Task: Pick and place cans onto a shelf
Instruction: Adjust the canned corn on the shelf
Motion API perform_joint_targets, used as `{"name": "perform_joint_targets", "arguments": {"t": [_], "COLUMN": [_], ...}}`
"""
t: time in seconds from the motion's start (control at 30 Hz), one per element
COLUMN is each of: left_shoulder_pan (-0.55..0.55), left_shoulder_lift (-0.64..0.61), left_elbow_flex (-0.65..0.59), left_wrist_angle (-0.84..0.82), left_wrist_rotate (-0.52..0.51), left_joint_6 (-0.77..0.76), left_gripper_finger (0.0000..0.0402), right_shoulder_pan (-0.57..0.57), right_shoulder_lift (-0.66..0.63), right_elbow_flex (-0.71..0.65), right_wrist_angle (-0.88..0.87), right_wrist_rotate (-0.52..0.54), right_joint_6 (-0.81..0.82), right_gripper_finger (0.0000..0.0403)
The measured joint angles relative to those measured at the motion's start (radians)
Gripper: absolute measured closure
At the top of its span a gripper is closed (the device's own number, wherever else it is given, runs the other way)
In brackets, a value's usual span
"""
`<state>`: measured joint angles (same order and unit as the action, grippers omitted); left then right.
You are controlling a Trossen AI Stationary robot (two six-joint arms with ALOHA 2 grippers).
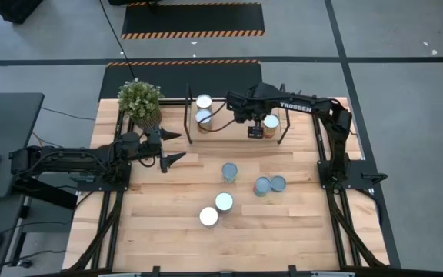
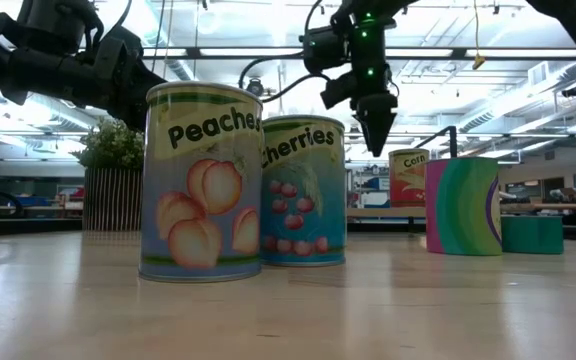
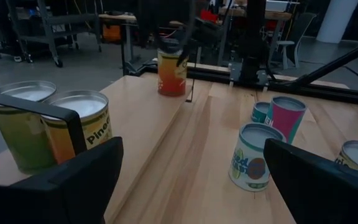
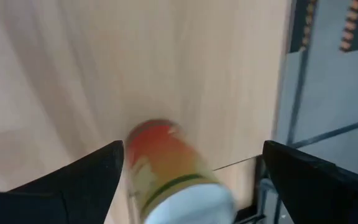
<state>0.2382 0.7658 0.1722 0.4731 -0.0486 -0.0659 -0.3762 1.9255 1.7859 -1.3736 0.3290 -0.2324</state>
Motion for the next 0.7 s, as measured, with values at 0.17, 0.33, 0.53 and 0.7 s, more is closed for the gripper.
{"name": "perform_joint_targets", "arguments": {"t": [0.17,0.33,0.53,0.7], "left_shoulder_pan": [0.000,0.000,0.000,0.000], "left_shoulder_lift": [0.000,0.000,0.000,0.000], "left_elbow_flex": [0.000,0.000,0.000,0.000], "left_wrist_angle": [0.000,0.000,0.001,0.001], "left_wrist_rotate": [0.000,0.000,0.000,0.000], "left_joint_6": [0.010,0.011,0.011,0.010], "left_gripper_finger": [0.0006,0.0006,0.0006,0.0006], "right_shoulder_pan": [0.033,0.027,-0.004,-0.015], "right_shoulder_lift": [0.003,0.003,0.003,0.005], "right_elbow_flex": [0.000,0.000,-0.021,-0.096], "right_wrist_angle": [-0.012,-0.025,-0.061,-0.047], "right_wrist_rotate": [0.042,0.025,0.005,0.056], "right_joint_6": [-0.029,-0.035,-0.060,-0.132], "right_gripper_finger": [0.0011,0.0011,0.0007,0.0004]}}
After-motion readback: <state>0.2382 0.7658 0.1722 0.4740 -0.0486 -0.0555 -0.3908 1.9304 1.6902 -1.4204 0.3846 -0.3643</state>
